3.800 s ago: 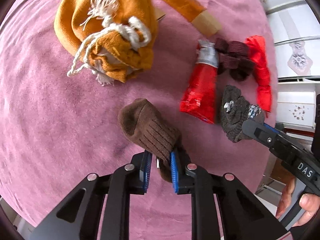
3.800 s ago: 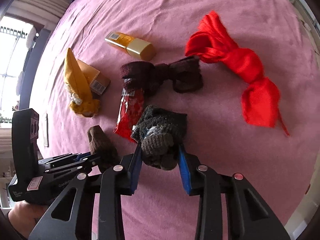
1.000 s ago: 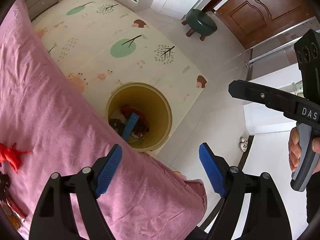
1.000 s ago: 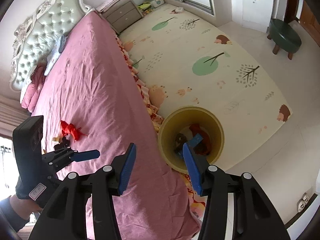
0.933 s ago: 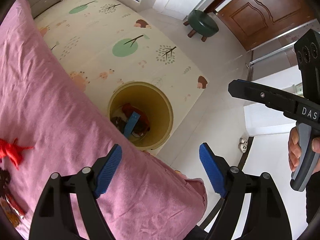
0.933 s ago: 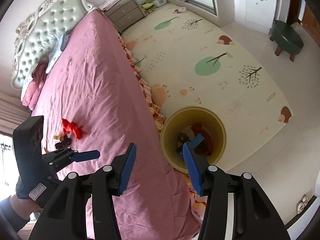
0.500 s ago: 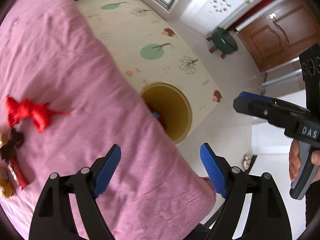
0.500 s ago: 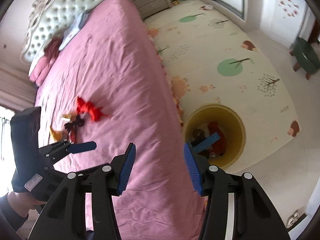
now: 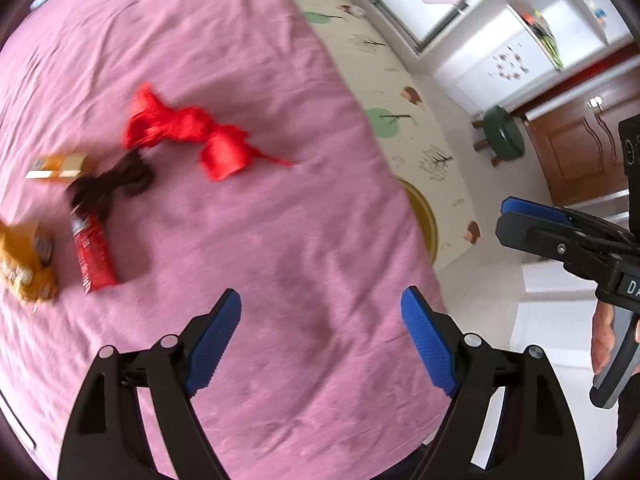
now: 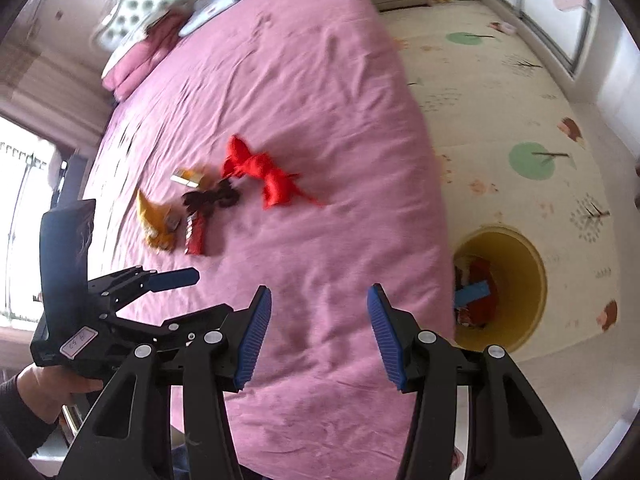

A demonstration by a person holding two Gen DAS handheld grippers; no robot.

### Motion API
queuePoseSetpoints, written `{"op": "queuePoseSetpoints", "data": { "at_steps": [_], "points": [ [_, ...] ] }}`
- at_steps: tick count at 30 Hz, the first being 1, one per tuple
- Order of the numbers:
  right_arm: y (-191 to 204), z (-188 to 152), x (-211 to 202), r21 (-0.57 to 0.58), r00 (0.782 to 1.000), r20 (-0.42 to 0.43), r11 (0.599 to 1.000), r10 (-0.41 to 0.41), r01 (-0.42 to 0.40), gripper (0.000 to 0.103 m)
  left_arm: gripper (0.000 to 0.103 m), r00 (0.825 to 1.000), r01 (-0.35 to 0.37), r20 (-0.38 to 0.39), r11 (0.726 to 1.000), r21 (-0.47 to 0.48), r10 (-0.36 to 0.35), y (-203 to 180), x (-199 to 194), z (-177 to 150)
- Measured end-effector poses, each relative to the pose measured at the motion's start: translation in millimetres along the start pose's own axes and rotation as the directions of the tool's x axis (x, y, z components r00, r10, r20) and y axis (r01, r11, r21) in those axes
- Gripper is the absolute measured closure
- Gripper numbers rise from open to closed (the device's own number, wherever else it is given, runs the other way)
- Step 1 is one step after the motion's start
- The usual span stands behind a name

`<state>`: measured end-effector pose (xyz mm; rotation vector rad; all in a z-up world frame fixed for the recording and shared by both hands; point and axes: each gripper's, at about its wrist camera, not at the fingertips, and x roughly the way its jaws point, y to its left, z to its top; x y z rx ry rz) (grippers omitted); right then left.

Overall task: Collect trash
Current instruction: 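Move both tools back to the bed and grasp the red wrapper with the left tool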

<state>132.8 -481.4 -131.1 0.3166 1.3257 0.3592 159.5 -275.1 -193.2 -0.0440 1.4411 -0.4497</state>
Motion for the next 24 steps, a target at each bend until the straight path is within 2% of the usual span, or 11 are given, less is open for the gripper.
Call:
{"op": "queuePoseSetpoints", "data": {
  "at_steps": [7,15,24],
  "points": [
    [42.2,16.2,29.4,-0.097,0.999,-0.041,0.995,0.005,-0.009,0.054,0.021,0.999,-0.024,0.036,0.993,-0.118,0.029,52.2,-13.7,-11.6],
    [78.2,41.4,60.1,-0.214,0.998,-0.051,0.977,-0.023,0.012,0.052,0.020,0.996,-0.053,0.056,0.979,-0.199,0.065,94.6,-18.5,-12.8],
    [94.7,66.3,98.8,-0.243,0.995,-0.098,0.970,-0.024,0.000,0.051,0.020,0.995,-0.070,0.048,0.960,-0.271,0.086,138.1,-5.7,-5.5]
  ]
}}
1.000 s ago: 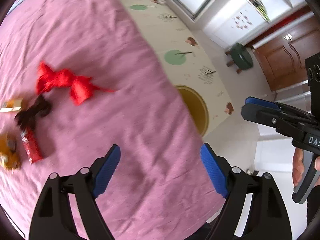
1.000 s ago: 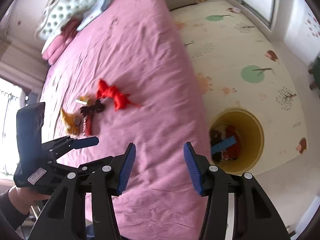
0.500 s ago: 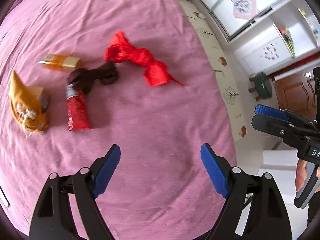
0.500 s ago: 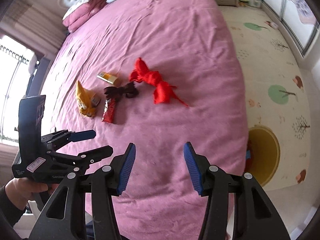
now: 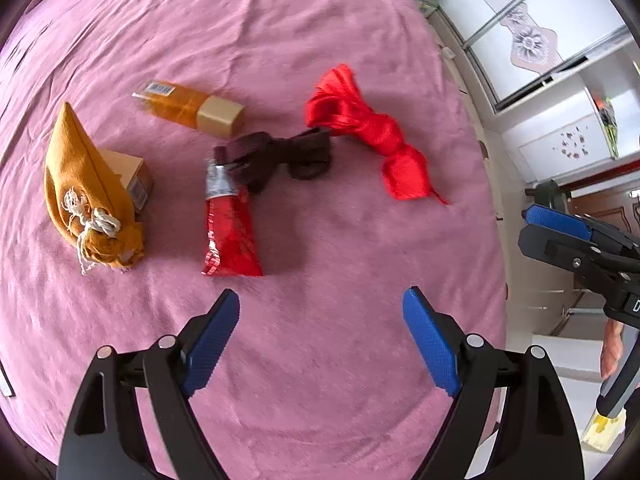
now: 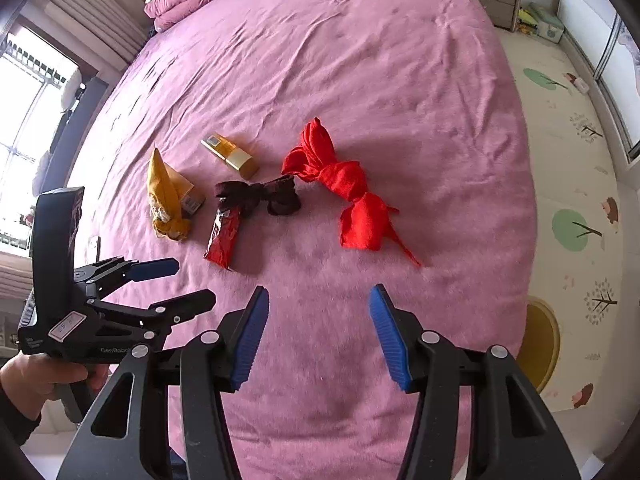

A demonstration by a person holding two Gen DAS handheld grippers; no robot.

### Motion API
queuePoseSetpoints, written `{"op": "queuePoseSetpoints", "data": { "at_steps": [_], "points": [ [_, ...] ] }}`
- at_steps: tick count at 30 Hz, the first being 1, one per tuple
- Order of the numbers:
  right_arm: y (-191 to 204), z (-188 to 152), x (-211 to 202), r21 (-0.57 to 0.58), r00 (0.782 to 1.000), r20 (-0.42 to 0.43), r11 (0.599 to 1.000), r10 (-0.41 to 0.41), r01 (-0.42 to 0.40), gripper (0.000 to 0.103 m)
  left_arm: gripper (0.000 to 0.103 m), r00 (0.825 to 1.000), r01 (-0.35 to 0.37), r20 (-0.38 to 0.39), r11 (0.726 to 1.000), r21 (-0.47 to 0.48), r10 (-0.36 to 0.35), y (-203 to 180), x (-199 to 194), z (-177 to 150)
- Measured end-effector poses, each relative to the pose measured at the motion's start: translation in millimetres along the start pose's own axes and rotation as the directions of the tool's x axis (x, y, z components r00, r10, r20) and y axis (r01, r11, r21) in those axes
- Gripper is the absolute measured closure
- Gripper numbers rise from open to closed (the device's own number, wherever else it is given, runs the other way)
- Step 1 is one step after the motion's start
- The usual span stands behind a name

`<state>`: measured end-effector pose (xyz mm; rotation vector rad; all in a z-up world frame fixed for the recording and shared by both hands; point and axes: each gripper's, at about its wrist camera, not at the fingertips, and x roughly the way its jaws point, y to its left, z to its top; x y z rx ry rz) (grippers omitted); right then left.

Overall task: Collect trash
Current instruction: 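Move both tools back to the bed and grasp the red wrapper with the left tool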

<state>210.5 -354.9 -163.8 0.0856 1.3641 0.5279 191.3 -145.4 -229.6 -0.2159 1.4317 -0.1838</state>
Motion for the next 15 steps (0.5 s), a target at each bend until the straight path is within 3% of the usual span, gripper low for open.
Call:
{"op": "queuePoseSetpoints", "data": {
  "at_steps": [15],
  "points": [
    [-17.1,46.2,57.1,-0.009,0.997,-0.069,1.000,-0.031,0.030,0.051,0.020,0.998,-0.026,-0.051,0.994,-0.108,0.021,50.4,51.7,39.5]
  ]
}}
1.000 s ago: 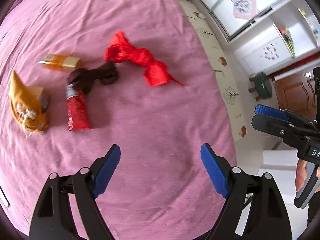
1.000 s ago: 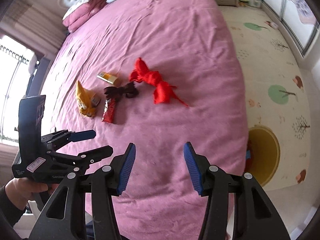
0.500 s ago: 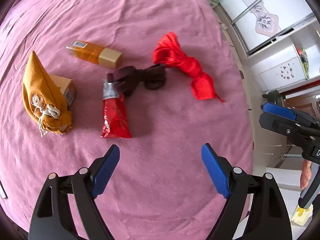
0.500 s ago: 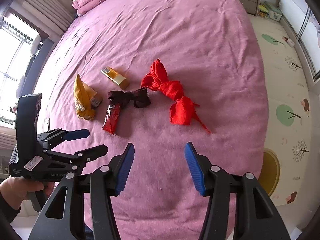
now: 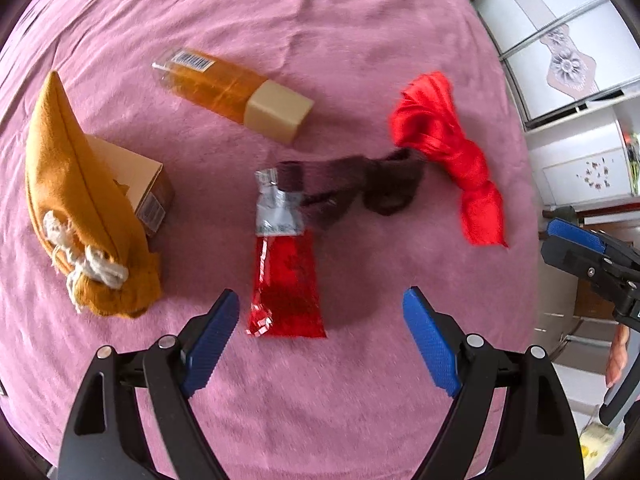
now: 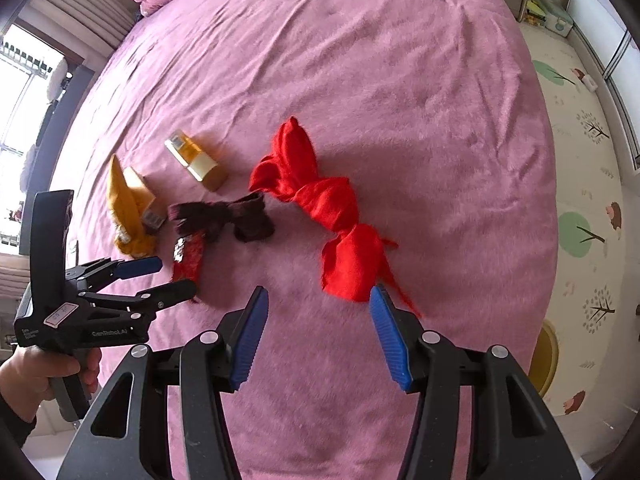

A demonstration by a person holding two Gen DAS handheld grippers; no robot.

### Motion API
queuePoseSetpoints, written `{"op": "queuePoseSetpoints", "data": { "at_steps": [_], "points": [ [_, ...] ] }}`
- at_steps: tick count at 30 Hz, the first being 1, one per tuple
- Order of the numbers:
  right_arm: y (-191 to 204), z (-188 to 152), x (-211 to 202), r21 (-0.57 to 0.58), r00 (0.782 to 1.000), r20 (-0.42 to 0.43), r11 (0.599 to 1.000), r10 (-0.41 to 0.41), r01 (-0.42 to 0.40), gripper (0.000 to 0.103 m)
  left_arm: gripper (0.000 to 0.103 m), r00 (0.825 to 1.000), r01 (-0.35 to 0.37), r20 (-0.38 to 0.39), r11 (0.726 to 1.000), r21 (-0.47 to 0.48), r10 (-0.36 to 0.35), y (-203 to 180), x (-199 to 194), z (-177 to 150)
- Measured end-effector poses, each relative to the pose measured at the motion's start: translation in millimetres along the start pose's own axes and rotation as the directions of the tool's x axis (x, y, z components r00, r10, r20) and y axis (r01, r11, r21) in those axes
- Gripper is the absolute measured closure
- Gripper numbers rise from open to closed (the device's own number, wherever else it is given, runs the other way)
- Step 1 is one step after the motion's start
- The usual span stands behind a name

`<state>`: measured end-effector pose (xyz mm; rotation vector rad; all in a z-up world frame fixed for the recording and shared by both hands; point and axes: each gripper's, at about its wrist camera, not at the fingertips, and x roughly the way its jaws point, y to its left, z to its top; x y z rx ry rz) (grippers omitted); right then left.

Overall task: Collect trash
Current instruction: 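Move both tools back to the bed and grasp the red wrapper with the left tool, then grasp the red scarf with the right tool while the left holds the wrapper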

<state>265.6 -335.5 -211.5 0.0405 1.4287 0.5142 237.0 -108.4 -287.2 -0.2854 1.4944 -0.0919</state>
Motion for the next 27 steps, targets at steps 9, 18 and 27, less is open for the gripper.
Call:
{"op": "queuePoseSetpoints", "data": {
  "at_steps": [9,18,27],
  "points": [
    [-13.7,24.9,31.7,0.008,0.999,-0.040,1.000,-0.016,0.016,0.050,0.034,0.998,-0.024,-0.060,0.999,-0.044,0.021,14.7,26.9,11.0],
    [-18.5,31.7,60.9,0.024,0.996,-0.084,0.999,-0.031,0.033,0.050,0.054,0.997,-0.046,-0.072,0.996,-0.071,0.041,23.5,29.6,2.8],
    [-11.5,28.1,73.3,0.018,0.988,-0.122,0.995,-0.091,0.094,0.085,0.066,0.998,-0.026,-0.064,0.994,-0.102,0.020,38.5,20.9,-2.7]
  ]
}}
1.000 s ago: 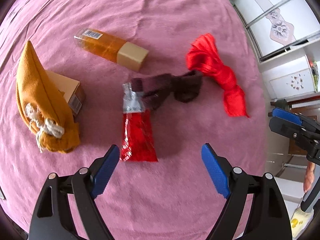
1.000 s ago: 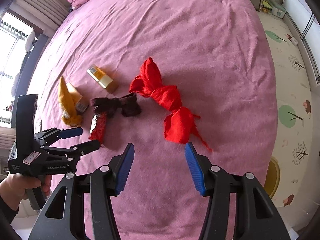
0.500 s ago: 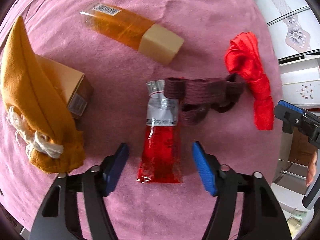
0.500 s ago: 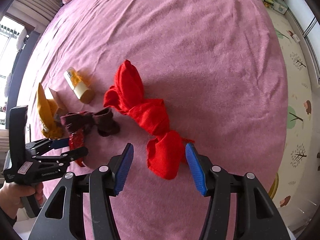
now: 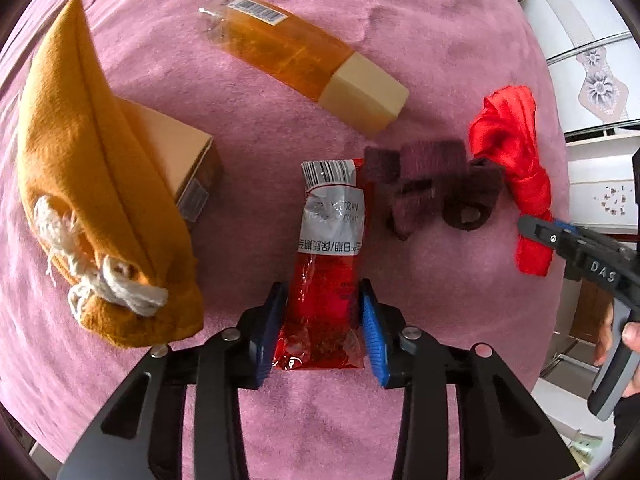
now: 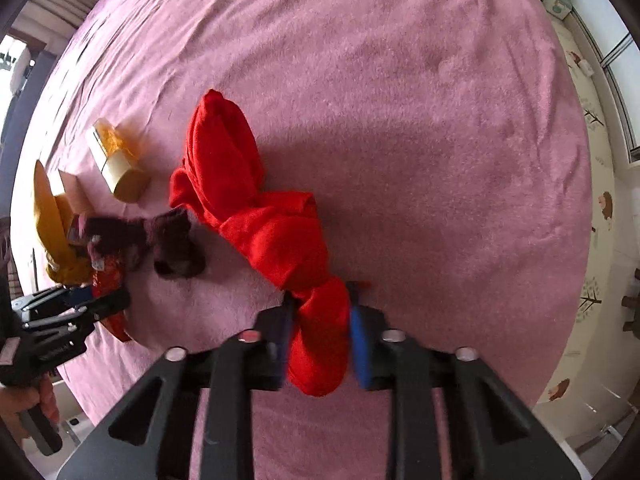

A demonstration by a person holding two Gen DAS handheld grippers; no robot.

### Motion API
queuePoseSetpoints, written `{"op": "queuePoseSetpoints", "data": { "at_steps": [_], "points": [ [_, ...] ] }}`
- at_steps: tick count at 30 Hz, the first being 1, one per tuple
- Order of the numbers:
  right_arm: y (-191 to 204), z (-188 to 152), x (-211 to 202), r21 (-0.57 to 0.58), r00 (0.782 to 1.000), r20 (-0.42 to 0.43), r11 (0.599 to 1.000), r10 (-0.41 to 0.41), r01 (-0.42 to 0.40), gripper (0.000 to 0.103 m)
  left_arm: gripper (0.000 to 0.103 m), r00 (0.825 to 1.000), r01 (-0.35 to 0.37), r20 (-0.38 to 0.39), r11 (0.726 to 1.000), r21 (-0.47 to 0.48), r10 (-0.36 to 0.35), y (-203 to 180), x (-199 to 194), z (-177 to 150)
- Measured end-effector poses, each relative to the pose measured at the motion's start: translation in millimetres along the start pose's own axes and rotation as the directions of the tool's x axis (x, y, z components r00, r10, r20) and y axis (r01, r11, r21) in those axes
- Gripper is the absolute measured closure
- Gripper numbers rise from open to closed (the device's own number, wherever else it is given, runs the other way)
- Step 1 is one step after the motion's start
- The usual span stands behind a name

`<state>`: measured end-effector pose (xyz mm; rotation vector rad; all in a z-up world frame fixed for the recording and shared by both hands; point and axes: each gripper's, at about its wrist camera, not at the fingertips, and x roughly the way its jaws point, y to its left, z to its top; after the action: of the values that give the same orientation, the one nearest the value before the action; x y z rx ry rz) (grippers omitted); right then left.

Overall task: Collect trash
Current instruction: 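Grasp the red scarf with the right tool while the left holds the wrapper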

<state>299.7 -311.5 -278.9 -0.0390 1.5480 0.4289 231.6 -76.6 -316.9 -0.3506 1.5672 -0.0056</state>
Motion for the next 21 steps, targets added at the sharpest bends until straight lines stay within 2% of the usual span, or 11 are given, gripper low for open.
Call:
{"op": "queuePoseSetpoints", "data": {
  "at_steps": [2,7,14,21],
  "points": [
    [1.5,-6.8,-4.7,0.005,1.000,0.011,1.000,0.014,-0.014,0.089,0.066,1.000,-0.005,0.008,1.000,0.005,0.005,-0.1,-3.4,-3.7],
    [0.4,-38.0,-21.3,0.028,0.999,0.026,0.999,0.033,-0.034,0.090,0.066,1.000,0.013,0.010,1.000,-0.001,-0.013,-3.4,-12.4,-15.1],
    [-6.6,-88.8,-45.0,0.073,0.998,0.031,0.996,0.055,-0.057,0.092,0.066,1.000,0.019,-0.005,1.000,0.012,-0.019,-10.7,-22.7,-53.8],
    [-13.2,-147.3,-79.6,0.085,0.995,0.048,0.992,0.085,-0.089,0.092,0.066,0.999,0.020,-0.031,0.997,0.076,-0.018,-36.2,-31.0,-97.1]
  ]
}}
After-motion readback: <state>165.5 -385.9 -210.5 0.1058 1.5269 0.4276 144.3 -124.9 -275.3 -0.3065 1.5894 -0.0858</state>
